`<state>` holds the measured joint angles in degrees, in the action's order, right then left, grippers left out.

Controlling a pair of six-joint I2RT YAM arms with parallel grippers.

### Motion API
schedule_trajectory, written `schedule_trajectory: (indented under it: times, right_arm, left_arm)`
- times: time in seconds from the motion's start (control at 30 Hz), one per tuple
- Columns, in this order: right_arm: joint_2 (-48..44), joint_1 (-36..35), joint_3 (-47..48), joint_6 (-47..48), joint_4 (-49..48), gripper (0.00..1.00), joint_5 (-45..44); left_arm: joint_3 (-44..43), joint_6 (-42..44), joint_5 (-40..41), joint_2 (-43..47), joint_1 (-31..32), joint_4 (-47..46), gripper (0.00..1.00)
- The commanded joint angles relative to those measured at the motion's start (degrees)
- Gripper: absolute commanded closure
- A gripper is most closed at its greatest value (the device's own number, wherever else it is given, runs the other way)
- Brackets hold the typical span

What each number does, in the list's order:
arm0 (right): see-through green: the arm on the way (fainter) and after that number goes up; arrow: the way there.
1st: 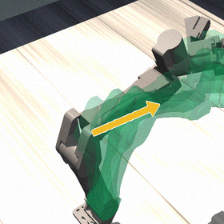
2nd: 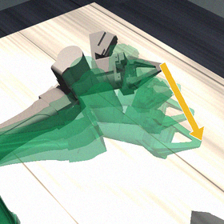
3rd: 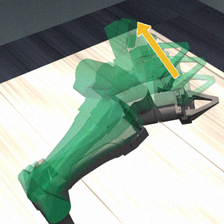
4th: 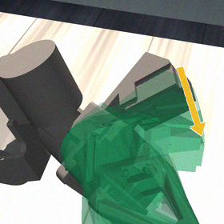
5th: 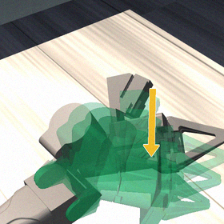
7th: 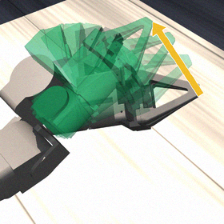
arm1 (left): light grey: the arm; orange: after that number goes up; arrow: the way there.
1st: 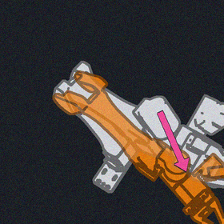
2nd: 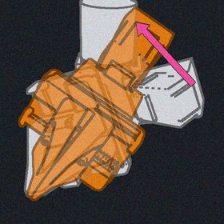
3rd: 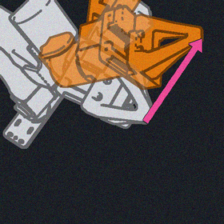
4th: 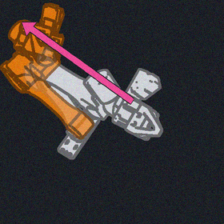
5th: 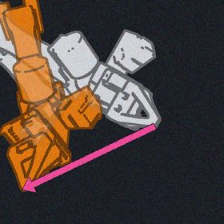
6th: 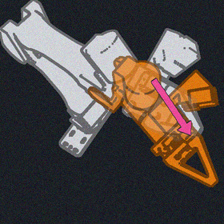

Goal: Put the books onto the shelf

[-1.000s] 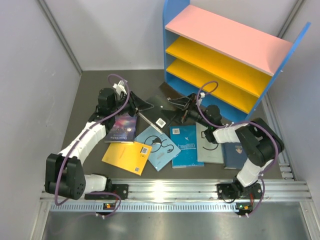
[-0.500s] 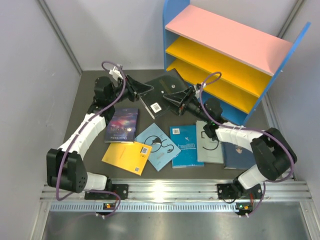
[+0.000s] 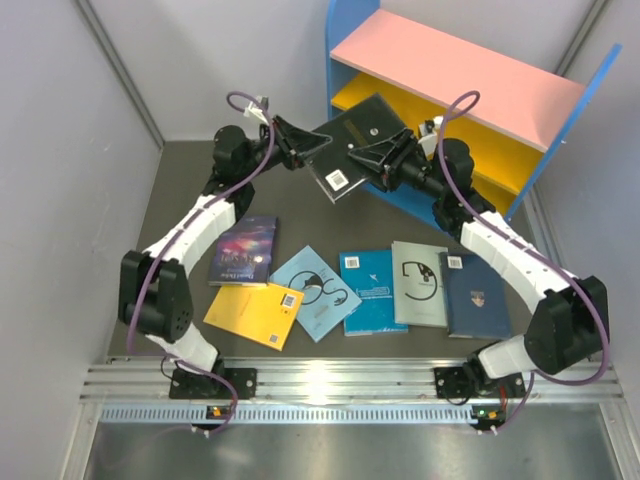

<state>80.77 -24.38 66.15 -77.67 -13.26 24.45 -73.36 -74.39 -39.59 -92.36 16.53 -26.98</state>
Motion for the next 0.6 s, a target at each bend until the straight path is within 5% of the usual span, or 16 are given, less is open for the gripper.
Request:
schedule_trajectory:
  times: [0.0, 0.33, 0.57]
  right_arm:
    - [-2.11, 3.11, 6.71, 2.26, -4.24, 1.0, -0.36]
    - [2.28, 6.01, 11.71, 2.08, -4.32, 0.83, 0.25]
    - [6.32, 7.94, 15.15, 0.85, -5.9, 0.53, 1.66]
  left_arm:
    - [-2.66, 1.62, 4.7, -5.37, -0.71, -2.28, 1.0]
    - [-11.53, -7.17, 10.15, -18.63, -0.45, -10.9, 1.0]
    - [-20.32, -13.23, 15.42, -27.16, -0.28, -12.39, 1.0]
